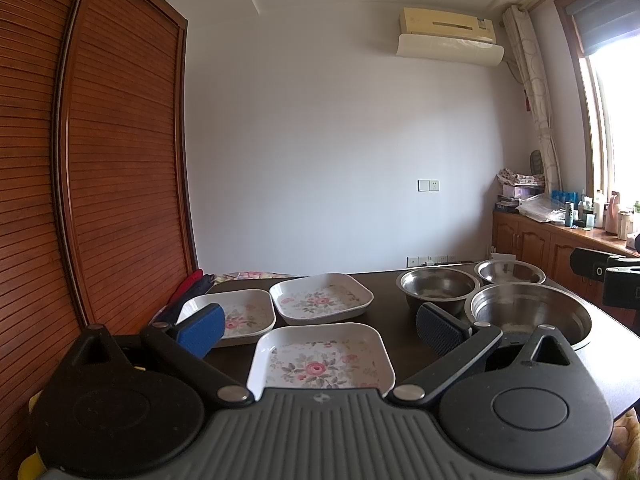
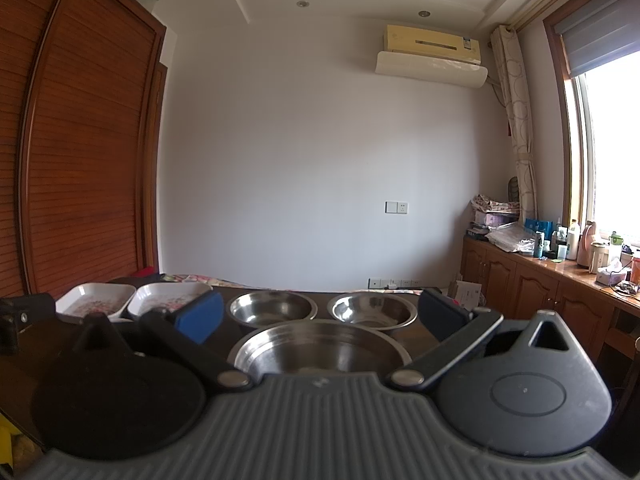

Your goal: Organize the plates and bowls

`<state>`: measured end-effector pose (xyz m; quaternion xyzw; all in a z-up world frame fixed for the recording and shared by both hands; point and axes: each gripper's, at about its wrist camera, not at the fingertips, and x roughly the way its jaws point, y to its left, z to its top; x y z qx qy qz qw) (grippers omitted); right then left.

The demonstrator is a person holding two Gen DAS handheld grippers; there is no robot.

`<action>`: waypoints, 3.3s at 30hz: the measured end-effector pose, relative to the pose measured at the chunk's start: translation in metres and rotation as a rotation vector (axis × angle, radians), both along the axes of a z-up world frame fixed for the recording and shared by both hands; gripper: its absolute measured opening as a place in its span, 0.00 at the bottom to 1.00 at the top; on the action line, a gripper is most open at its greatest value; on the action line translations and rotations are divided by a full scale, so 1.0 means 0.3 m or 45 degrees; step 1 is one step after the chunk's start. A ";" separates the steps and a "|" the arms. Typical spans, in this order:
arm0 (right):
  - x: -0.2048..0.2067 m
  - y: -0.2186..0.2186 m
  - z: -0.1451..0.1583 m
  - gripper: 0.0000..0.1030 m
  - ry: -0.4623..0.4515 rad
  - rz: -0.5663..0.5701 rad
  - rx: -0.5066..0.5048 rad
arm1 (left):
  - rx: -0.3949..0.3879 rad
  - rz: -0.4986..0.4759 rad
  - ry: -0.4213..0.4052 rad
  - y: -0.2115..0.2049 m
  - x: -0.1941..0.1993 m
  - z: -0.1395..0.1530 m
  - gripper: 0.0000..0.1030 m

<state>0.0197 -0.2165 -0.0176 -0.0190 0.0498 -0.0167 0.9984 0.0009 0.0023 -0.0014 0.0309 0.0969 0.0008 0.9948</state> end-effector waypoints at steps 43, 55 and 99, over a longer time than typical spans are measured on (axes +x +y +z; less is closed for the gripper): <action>0.114 0.206 -0.011 1.00 0.157 0.344 -0.033 | 0.111 0.081 0.208 0.208 0.160 -0.041 1.00; 0.152 0.239 0.030 1.00 0.156 0.454 -0.029 | 0.113 0.098 0.244 0.285 0.218 -0.007 1.00; 0.563 0.396 -0.082 0.54 0.859 0.466 0.060 | -0.236 -0.110 0.710 0.423 0.617 -0.131 0.57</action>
